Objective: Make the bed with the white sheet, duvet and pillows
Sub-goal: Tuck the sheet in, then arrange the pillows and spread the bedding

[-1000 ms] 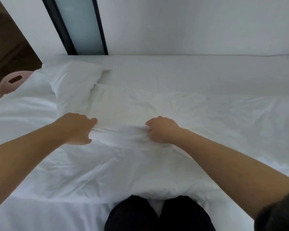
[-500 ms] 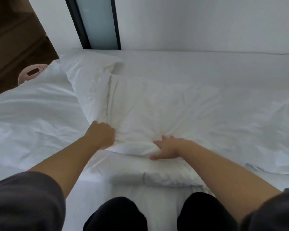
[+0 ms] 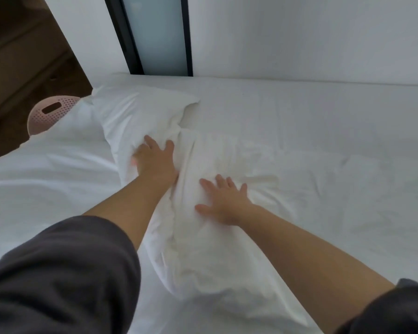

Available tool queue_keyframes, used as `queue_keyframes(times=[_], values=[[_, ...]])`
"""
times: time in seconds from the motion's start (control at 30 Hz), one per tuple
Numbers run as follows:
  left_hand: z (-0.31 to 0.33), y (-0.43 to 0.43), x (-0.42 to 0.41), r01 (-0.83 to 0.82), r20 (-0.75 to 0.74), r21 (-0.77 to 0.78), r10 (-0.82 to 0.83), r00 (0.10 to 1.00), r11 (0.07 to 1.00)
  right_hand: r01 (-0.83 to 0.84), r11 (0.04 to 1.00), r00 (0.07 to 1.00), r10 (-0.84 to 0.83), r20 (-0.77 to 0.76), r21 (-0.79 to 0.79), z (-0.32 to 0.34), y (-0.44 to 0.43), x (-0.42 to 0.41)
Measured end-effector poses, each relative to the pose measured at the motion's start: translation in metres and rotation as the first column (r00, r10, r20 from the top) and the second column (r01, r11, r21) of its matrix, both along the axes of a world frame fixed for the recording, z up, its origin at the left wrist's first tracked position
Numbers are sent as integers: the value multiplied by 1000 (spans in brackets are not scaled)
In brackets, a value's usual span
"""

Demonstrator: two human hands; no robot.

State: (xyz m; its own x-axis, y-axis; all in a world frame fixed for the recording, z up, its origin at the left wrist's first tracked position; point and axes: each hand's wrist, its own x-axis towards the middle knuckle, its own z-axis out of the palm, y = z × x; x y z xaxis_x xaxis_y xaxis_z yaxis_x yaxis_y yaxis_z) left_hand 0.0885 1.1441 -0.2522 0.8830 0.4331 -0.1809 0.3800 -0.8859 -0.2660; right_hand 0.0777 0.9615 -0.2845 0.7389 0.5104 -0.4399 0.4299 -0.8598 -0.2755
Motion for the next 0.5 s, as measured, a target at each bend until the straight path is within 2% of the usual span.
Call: queue_keyframes(times=[0.1, 0.23, 0.3, 0.4, 0.5], values=[[-5, 11, 9, -148, 14, -111, 150, 989, 983, -48, 996, 998, 45, -34, -78, -9, 5, 3], [-8, 30, -5, -112, 236, -273, 180, 955, 955, -47, 991, 996, 36, -81, -129, -6, 6, 4], [6, 40, -19, -131, 358, -451, 313, 880, 883, -23, 995, 993, 12, -113, -98, 3, 15, -3], [41, 53, -49, -64, 441, -784, 626, 644, 618, -41, 989, 983, 66, -173, 143, 26, 36, -28], [72, 78, -92, 88, 421, -906, 861, 284, 414, -3, 889, 961, 129, -243, 458, 52, 69, -64]])
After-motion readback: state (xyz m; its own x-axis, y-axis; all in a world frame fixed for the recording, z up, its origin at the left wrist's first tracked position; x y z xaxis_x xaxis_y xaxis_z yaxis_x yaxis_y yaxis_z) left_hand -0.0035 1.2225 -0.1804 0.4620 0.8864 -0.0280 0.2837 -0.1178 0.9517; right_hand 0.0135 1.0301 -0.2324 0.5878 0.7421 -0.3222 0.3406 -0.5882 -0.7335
